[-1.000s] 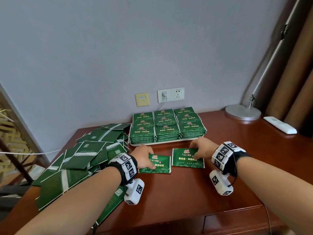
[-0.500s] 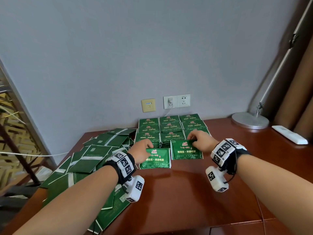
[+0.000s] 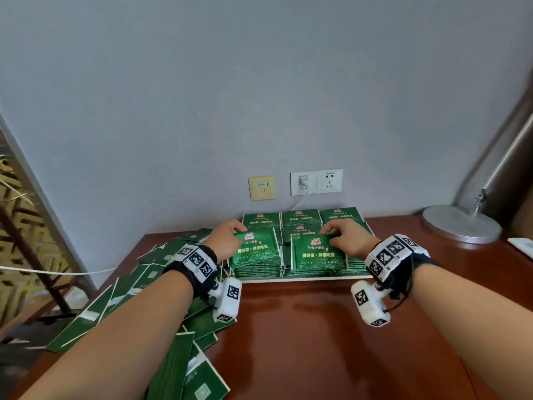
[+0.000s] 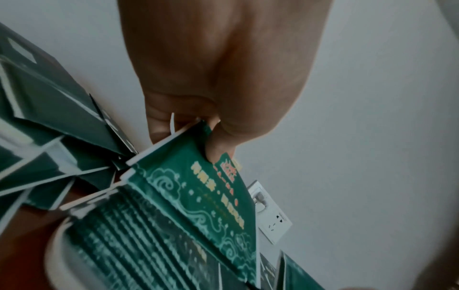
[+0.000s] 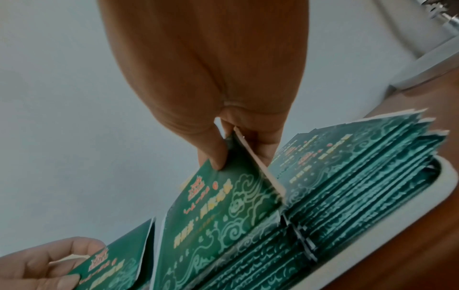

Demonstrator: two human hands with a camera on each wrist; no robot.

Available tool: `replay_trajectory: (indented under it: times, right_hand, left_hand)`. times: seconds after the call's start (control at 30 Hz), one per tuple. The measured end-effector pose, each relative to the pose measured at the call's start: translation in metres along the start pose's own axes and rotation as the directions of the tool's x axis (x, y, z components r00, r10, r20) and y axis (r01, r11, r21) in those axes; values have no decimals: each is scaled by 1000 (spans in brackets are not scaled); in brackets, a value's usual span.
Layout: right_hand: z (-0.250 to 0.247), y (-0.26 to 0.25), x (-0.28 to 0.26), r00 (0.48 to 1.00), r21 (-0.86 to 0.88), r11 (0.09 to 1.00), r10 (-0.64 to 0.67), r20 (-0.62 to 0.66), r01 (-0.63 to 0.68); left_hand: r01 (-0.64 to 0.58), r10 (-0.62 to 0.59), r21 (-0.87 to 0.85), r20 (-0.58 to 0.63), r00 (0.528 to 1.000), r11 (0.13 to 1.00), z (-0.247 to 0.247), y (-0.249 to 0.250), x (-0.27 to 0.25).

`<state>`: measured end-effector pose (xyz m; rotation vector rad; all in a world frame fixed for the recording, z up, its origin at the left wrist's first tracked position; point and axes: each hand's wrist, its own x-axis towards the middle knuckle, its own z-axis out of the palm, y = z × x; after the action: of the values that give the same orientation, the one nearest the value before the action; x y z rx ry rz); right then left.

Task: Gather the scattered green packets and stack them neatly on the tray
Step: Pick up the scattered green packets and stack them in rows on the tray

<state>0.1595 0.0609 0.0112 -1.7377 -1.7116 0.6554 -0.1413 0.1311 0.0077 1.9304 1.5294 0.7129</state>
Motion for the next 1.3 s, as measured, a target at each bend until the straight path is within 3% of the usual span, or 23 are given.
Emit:
replay_trajectory:
  times: [0.23,0.5,0.77,0.93,1.03,1.3]
  right_hand:
    - [14,7,40,997,3,1000,-6,75,6]
    - [23,11,57,995,-194,980,-21,98,40]
    - [25,6,46,987,-435,886,-145,67,159]
    - [31,2,35,961,-432,863,-195,199,264]
    - [37,4,32,950,-458,845,-165,265,275]
    - [42,9,33,954,-475,839,-156,257,265]
  left_hand:
    - [24,-24,6,20,1000,1000,5,-3,58]
    - [4,-9,83,58,998,997,23,-10,95]
    - [-20,4,253,64,998,967,28,-8,95]
    - [-67,-12,412,187,982,909,38,-5,87]
    - [-83,-13,480,193,981,873,41,-1,81]
    - [-159,77,518,177,981,840,48,-1,83]
